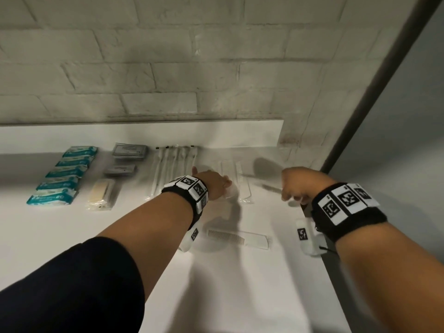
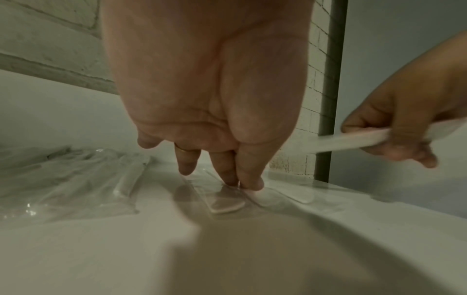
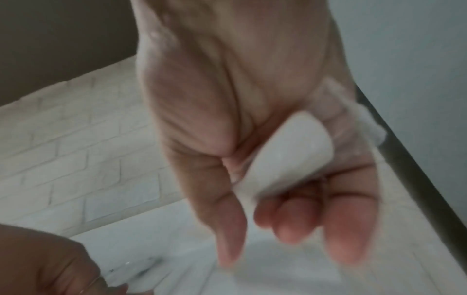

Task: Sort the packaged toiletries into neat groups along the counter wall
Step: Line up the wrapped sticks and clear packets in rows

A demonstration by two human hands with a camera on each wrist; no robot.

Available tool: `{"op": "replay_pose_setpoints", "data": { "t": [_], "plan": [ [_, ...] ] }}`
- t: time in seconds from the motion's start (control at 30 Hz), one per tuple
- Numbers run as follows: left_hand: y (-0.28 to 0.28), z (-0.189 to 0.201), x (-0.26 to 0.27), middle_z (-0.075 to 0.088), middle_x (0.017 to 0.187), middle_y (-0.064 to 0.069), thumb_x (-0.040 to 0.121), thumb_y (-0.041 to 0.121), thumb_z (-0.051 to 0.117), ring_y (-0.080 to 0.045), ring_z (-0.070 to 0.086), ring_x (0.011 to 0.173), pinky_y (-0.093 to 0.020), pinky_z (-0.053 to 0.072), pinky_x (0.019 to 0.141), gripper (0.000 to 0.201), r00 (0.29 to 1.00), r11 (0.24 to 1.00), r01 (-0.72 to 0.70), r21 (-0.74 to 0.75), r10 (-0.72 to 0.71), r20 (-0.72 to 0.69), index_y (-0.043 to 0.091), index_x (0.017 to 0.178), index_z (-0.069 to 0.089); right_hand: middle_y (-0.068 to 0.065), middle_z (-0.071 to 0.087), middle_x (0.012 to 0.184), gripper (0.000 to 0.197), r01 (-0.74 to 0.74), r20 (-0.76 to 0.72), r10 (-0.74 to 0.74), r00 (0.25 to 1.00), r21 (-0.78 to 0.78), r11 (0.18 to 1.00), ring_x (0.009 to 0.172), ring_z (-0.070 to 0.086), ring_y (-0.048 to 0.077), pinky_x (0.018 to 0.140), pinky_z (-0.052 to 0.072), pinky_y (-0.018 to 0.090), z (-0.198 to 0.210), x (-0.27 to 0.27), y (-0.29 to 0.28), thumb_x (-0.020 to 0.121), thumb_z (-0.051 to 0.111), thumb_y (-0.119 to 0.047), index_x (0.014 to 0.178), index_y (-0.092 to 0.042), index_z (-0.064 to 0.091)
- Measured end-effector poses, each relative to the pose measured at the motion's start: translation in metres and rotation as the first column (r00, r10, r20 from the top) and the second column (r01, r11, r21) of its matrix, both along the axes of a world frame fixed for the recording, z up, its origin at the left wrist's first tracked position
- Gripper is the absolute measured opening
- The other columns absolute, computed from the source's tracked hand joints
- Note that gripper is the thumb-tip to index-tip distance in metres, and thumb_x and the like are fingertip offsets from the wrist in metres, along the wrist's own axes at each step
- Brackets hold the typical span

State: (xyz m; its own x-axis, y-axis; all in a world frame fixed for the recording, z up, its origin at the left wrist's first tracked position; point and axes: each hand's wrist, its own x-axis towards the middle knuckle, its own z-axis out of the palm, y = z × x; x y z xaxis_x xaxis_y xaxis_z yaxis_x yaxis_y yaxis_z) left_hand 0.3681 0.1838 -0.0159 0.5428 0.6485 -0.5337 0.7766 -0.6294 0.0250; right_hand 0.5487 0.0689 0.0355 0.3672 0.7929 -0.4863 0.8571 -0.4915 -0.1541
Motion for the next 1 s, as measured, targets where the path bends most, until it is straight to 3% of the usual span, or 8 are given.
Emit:
{"op": "replay_pose_setpoints", "data": {
  "t": [0.1,0.2,0.33,0.43,0.53,0.6,0.8,1.0],
  "plan": [
    [-0.001,0.0,-0.001,0.027,0.158,0.005,0.1,0.024,0.032,-0.026,0.005,0.149,-0.063,-0.014,0.109,0.051,1.0,1.0,-0.003,0.001,0.003,0.018,0.034,0.15,0.027,0.01,0.059,0.103,0.05,0.208,-0.22,-0.174,0.96,0.141,0.968,0.083,0.062,0.022,0.049,0.049,0.022,-0.012,-0.006,0.009,0.08,0.076,-0.017,0.12,-0.006,0.049],
    [-0.005,0.001,-0.001,0.025,0.158,0.004,0.101,0.029,0.031,-0.029,0.002,0.149,-0.064,-0.01,0.111,0.05,1.0,0.999,0.027,0.044,-0.026,-0.004,0.033,0.15,0.025,0.01,0.058,0.127,0.061,0.022,0.014,-0.025,1.0,0.155,0.988,0.111,0.057,0.027,0.088,0.049,0.033,-0.03,-0.01,0.014,0.083,0.071,-0.035,0.132,-0.007,0.047],
    [-0.005,-0.001,0.001,0.028,0.157,0.007,0.099,0.036,0.033,-0.027,0.006,0.149,-0.058,-0.007,0.116,0.048,0.997,0.988,0.073,0.135,-0.075,0.011,0.034,0.147,0.035,0.003,0.036,0.152,0.064,-0.231,0.129,0.23,0.965,-0.011,0.973,0.135,0.04,0.024,0.108,0.033,0.029,-0.035,-0.006,0.014,0.091,0.059,-0.014,0.149,-0.019,0.032],
    [-0.002,-0.003,0.006,0.031,0.156,0.01,0.099,0.044,0.035,-0.023,0.006,0.149,-0.049,-0.006,0.119,0.046,0.994,0.973,0.095,0.212,-0.105,0.035,0.034,0.143,0.042,0.004,0.022,0.159,0.073,-0.302,0.12,0.311,0.943,-0.089,0.949,0.141,0.03,0.023,0.108,0.024,0.022,-0.033,-0.004,0.011,0.093,0.052,-0.003,0.153,-0.021,0.016],
    [-0.007,-0.006,0.017,0.044,0.148,0.007,0.098,0.045,0.035,-0.023,0.018,0.147,-0.048,0.003,0.118,0.043,0.979,0.935,0.143,0.325,-0.181,0.09,0.03,0.134,0.053,0.01,0.041,0.148,0.059,-0.232,0.096,0.235,0.967,-0.043,0.972,0.12,0.054,0.026,0.089,0.046,0.03,-0.037,-0.006,0.019,0.097,0.043,-0.003,0.151,-0.018,0.026],
    [-0.013,-0.01,0.028,0.047,0.144,0.005,0.097,0.045,0.036,-0.024,0.024,0.144,-0.049,0.007,0.117,0.044,0.971,0.921,0.174,0.348,-0.22,0.097,0.026,0.132,0.054,0.013,0.055,0.135,0.051,-0.225,0.108,0.224,0.969,-0.004,0.974,0.11,0.06,0.027,0.083,0.049,0.03,-0.039,-0.009,0.024,0.095,0.048,-0.005,0.144,-0.012,0.039],
    [-0.02,-0.016,0.043,0.052,0.14,0.0,0.093,0.048,0.044,-0.025,0.027,0.142,-0.05,0.011,0.115,0.046,0.987,0.951,0.092,0.294,-0.127,0.102,0.024,0.131,0.055,0.016,0.06,0.125,0.032,-0.229,0.142,0.227,0.964,0.004,0.973,0.113,0.059,0.031,0.091,0.045,0.033,-0.047,-0.021,0.042,0.092,0.052,-0.008,0.123,-0.003,0.059],
    [-0.019,-0.019,0.039,0.05,0.143,0.0,0.094,0.044,0.045,-0.026,0.021,0.145,-0.052,0.011,0.116,0.045,0.989,0.96,0.059,0.275,-0.094,0.118,0.025,0.134,0.05,0.017,0.057,0.13,0.035,-0.286,0.172,0.282,0.944,0.0,0.958,0.119,0.055,0.031,0.098,0.042,0.034,-0.051,-0.015,0.05,0.094,0.048,-0.006,0.127,-0.002,0.056]
  ]
}}
